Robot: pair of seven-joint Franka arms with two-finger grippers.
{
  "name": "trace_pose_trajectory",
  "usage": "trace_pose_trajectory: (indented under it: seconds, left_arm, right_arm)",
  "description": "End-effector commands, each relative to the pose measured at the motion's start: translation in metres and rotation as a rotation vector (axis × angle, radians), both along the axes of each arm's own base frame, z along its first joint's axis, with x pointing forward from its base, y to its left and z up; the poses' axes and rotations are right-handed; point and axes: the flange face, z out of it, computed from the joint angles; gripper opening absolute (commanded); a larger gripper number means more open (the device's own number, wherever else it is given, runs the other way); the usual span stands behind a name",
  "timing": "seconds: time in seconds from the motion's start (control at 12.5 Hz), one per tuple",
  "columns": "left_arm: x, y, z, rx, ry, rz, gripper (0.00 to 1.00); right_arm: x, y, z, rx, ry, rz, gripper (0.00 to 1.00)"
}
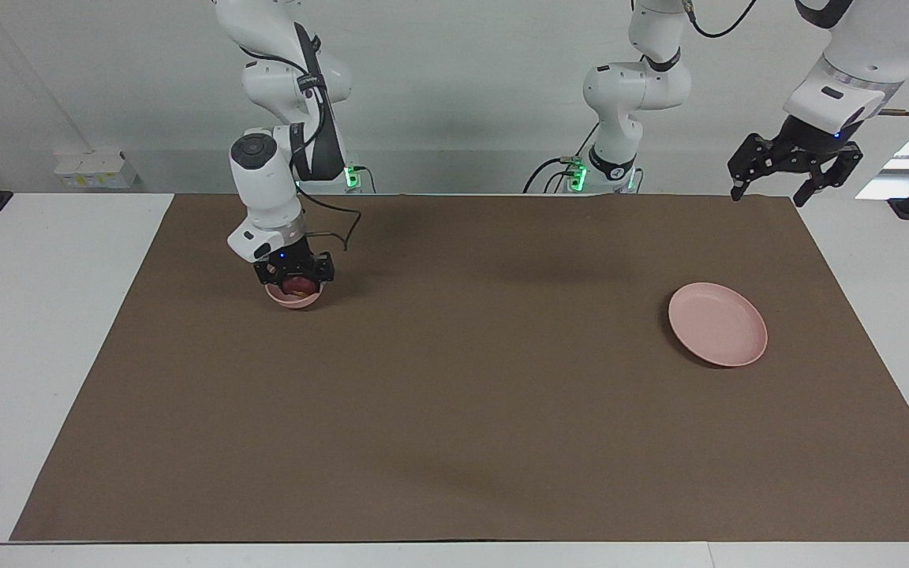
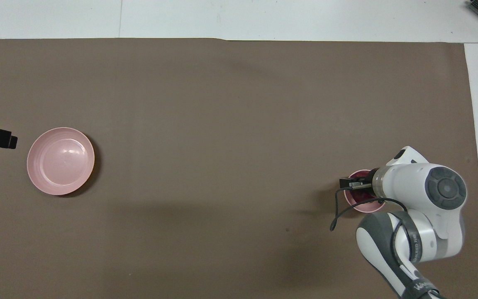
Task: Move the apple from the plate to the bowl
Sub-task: 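Carry the apple with the right gripper over the pink bowl, then open the right gripper to drop the apple into the bowl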
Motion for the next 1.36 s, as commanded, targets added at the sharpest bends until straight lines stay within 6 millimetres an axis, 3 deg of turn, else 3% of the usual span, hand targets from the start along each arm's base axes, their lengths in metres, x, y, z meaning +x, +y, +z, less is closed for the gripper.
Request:
trace_pose_trajectory:
  seconds: [0.0,0.08,0.24,0.32,0.72,0.96,1.28]
  left_arm:
    - [-0.009,0.005,0.000,0.015,0.011,-0.005,1.00]
    - [-0.009,0.004,0.000,0.015,0.011,-0.002,1.00]
    - [-0.013,0.002,-0.002,0.015,0.015,-0.003,1.00]
    - [-0.015,0.001,-0.002,0.015,0.015,-0.005,1.00]
    - [-0.015,0.003,-0.003,0.015,0.012,0.000,1.00]
    - [-0.014,0.003,-0.003,0.015,0.012,0.000,1.00]
    - [-0.015,0.003,-0.003,0.015,0.014,0.003,1.00]
  right_arm:
    - [-0.007,-0.011,0.001,-0.017,-0.025,0.024,0.58]
    - [-0.006,-0.011,0.002,-0.018,-0.022,0.022,1.00]
    - [-0.005,-0.012,0.017,-0.018,-0.034,0.021,1.00]
    - [-0.002,-0.011,0.034,-0.021,-0.034,0.019,1.00]
    - [0.040,-0.022,0.151,-0.019,-0.004,-0.037,1.00]
    - [0.049,-0.034,0.217,-0.005,0.022,-0.088,1.00]
    - [0.067,-0.042,0.268,0.039,0.066,-0.122,1.00]
